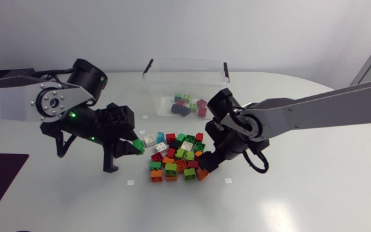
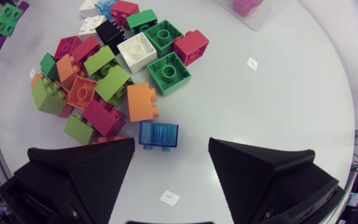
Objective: Place the duplo bricks in the container
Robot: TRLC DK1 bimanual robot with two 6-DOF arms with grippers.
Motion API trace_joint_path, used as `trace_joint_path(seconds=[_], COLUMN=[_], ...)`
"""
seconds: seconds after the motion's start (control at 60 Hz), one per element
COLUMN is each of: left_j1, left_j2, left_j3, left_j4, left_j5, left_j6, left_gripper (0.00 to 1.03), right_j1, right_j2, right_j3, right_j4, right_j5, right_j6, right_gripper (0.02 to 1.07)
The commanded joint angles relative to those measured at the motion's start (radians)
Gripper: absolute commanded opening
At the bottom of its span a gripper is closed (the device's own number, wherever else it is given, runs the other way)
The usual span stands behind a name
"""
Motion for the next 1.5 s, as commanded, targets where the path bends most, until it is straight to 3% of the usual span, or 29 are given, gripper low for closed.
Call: trace_joint_path(seconds=[0.0,0.183,0.433,0.617,0.967,1.4,1.483], left_j1=[0.016,0.026,0.024,0.021,0.01,0.02,0.02], left_j2=[-0.019,-0.013,0.039,0.099,0.3,0.51,0.547], left_j3=[0.05,0.093,0.154,0.211,0.416,0.62,0.657], left_j4=[-0.006,0.086,0.261,0.364,0.505,0.566,0.586], left_j5=[0.008,0.015,0.016,0.015,-0.039,-0.085,-0.097], left_j6=[-0.036,-0.141,-0.302,-0.418,-0.636,-0.753,-0.769], left_gripper=[0.18,0.18,0.18,0.18,0.18,0.2,0.24], right_j1=[0.013,0.016,0.018,0.027,-0.005,-0.041,-0.048], right_j2=[0.029,0.075,0.113,0.088,-0.093,-0.192,-0.195], right_j3=[0.02,0.042,0.042,0.017,-0.01,0.1,0.12], right_j4=[-0.013,-0.002,0.041,0.05,0.013,-0.064,-0.073], right_j5=[0.011,0.011,0.011,0.011,0.008,-0.005,-0.01], right_j6=[0.026,0.024,0.017,0.017,0.02,0.029,0.029], right_gripper=[0.88,0.78,0.41,0.33,0.32,0.32,0.32])
